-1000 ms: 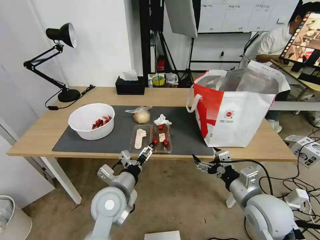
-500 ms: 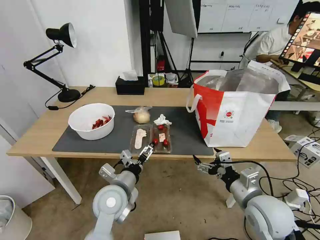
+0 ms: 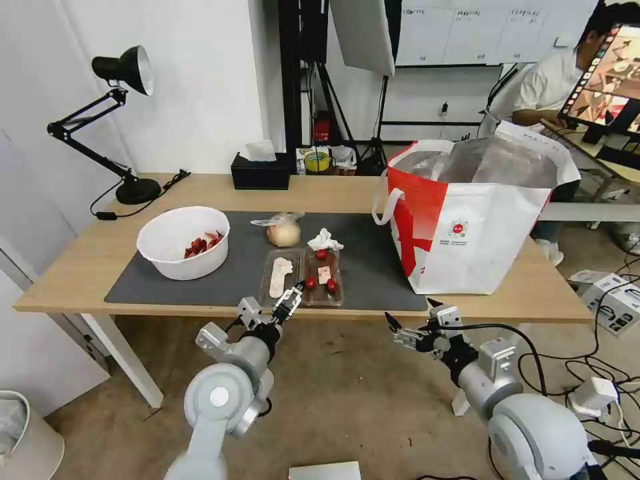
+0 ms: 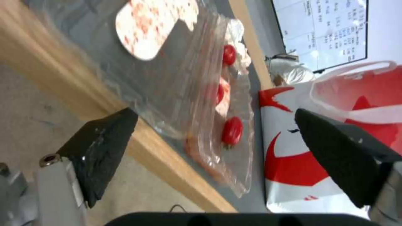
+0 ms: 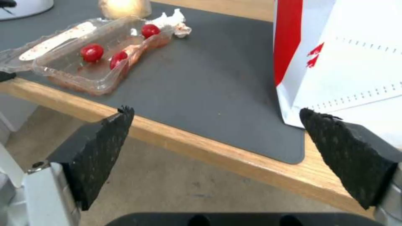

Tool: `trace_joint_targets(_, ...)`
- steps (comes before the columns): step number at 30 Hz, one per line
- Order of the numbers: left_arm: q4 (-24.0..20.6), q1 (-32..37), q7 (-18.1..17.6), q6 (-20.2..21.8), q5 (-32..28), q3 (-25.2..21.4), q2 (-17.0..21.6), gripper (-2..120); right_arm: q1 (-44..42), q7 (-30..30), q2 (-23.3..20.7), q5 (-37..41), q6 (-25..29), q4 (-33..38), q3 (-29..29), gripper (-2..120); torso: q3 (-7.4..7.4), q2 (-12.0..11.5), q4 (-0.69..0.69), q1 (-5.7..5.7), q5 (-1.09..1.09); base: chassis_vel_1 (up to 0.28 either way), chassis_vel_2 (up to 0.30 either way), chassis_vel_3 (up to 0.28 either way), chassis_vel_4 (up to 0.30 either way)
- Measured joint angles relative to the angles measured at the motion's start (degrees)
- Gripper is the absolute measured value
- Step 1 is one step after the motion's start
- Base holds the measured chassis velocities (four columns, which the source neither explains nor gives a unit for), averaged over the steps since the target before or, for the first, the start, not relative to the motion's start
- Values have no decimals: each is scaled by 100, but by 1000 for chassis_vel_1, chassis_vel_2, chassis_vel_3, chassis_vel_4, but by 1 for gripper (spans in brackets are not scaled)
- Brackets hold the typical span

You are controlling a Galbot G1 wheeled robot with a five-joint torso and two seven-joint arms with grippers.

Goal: Pick up the trash from the table and place it into the takeout bag.

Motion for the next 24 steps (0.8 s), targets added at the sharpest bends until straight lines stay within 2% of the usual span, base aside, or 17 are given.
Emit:
trace_joint_targets(12,-105,-42,-51,-103,-113,-69,9,100,-9,-1,13,-30,18,-45,-25,100,0,0,0,0,0,0,0,0,0)
trace_joint_targets(24,-247,-94,278,-287,-89,-179,67,100,-76,-3,27,-94,20,1,-43,100,0,0,0,0,0,0,0,0,0)
